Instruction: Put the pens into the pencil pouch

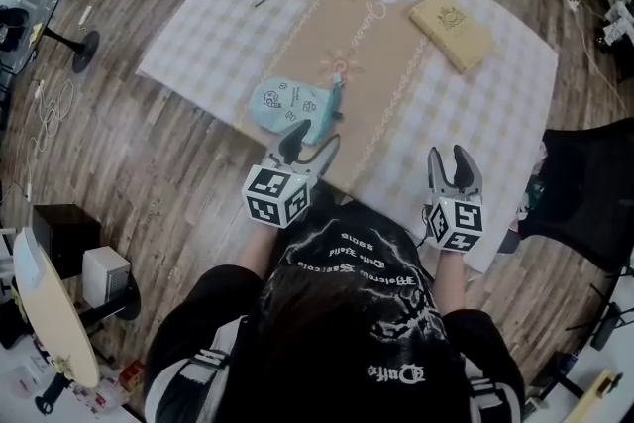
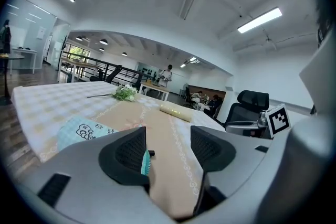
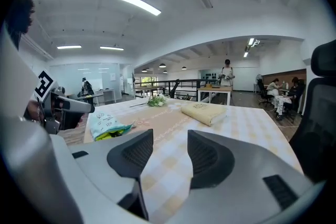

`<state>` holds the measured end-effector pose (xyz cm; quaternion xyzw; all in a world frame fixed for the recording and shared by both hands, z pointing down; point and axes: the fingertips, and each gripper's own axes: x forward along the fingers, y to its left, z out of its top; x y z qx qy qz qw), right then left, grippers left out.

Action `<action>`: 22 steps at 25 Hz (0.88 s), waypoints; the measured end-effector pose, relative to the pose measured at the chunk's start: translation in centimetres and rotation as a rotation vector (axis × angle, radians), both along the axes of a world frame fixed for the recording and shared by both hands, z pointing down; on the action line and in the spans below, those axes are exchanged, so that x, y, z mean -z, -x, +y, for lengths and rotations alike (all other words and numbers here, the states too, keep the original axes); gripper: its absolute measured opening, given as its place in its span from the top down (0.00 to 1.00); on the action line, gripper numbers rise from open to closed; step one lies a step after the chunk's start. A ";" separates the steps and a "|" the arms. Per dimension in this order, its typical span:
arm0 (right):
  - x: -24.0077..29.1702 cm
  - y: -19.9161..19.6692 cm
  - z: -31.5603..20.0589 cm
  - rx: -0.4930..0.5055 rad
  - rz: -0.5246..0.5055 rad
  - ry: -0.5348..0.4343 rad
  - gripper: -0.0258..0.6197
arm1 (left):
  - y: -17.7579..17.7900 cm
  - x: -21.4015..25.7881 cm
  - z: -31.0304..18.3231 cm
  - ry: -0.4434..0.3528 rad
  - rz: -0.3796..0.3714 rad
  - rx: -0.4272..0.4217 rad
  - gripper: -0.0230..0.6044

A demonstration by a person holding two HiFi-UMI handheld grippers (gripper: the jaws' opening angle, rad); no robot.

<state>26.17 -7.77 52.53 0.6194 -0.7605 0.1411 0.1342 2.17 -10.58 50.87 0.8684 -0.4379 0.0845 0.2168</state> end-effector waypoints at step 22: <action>1.1 -0.2 -0.1 -0.039 0.040 -0.058 0.95 | 0.8 1.4 0.0 -0.054 0.017 0.050 0.93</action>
